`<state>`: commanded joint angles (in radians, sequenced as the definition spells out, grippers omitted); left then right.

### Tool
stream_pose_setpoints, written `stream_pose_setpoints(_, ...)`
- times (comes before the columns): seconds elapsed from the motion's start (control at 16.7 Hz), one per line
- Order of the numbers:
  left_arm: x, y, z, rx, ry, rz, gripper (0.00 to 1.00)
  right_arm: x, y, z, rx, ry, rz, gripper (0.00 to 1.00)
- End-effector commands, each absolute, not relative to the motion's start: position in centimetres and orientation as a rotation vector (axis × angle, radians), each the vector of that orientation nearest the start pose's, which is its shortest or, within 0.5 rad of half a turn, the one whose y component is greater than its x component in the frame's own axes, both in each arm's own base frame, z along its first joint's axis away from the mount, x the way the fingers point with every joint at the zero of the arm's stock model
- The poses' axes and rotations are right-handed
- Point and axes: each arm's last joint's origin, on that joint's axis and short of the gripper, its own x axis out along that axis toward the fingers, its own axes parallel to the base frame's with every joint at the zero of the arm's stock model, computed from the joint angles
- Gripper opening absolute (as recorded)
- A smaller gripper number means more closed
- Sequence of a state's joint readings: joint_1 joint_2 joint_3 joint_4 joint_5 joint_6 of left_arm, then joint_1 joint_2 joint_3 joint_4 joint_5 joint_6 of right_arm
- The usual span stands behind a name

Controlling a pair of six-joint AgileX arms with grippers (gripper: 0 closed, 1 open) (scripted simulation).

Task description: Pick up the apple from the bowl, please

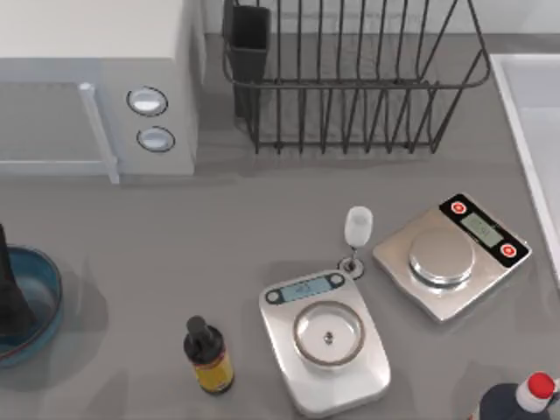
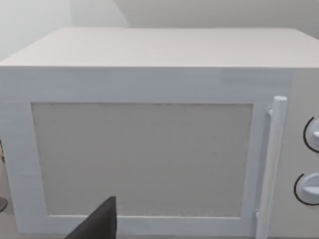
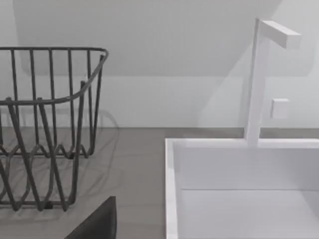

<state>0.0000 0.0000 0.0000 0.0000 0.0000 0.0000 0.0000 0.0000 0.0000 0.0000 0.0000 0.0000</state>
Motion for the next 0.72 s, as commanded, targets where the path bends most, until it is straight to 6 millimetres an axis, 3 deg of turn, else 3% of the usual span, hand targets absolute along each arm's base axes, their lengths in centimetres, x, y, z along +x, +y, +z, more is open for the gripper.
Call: stream_pose_setpoints(0.72,10.57,-0.11,16.19,0.001,0.010,0.001,1.00,10.57,-0.12,16.00,0.000,0.000,0.000,1.00)
